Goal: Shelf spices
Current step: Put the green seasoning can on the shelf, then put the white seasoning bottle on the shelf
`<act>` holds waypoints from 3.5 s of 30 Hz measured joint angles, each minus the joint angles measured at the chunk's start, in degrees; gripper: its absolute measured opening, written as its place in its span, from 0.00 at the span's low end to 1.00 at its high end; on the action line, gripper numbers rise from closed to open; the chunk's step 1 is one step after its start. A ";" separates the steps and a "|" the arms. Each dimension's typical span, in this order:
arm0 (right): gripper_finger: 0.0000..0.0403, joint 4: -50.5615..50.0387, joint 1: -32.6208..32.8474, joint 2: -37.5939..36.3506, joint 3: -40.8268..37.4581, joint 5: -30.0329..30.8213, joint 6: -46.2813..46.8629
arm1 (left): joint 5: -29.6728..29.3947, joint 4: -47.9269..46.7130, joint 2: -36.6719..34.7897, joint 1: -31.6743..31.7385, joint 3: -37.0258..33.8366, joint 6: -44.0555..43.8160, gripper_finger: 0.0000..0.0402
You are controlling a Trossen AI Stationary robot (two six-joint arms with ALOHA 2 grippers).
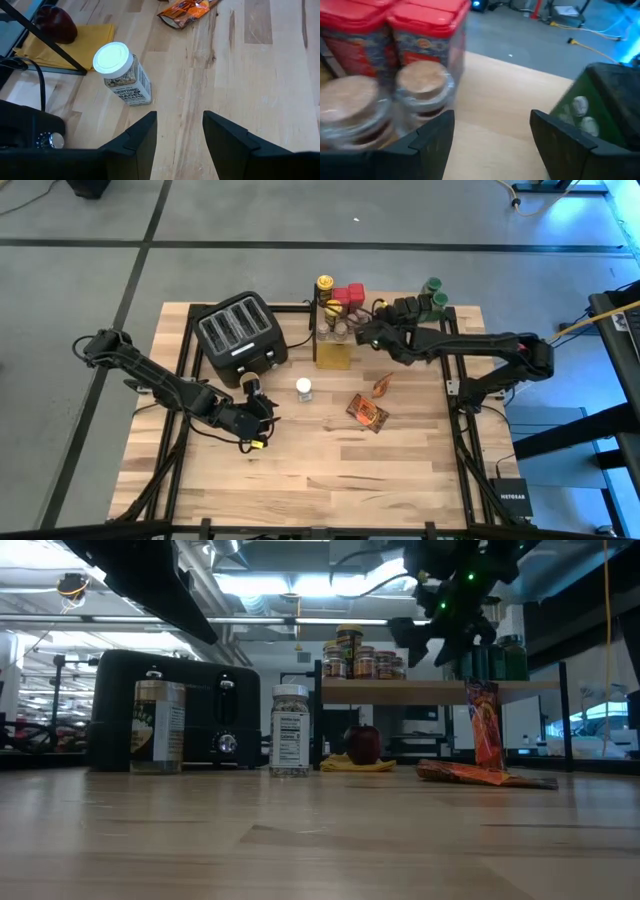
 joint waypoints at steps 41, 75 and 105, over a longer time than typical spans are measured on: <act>0.66 -1.25 -0.12 0.28 -0.02 8.76 3.28 | 0.00 0.00 0.00 -0.02 0.00 -0.70 0.38; 0.66 -0.36 35.22 -0.53 -0.02 -13.80 -2.79 | 0.00 -0.17 0.00 -0.42 0.00 0.06 0.38; 0.66 11.81 48.59 8.84 -0.02 -6.34 -1.13 | 11.43 19.23 0.22 6.13 0.00 17.19 0.38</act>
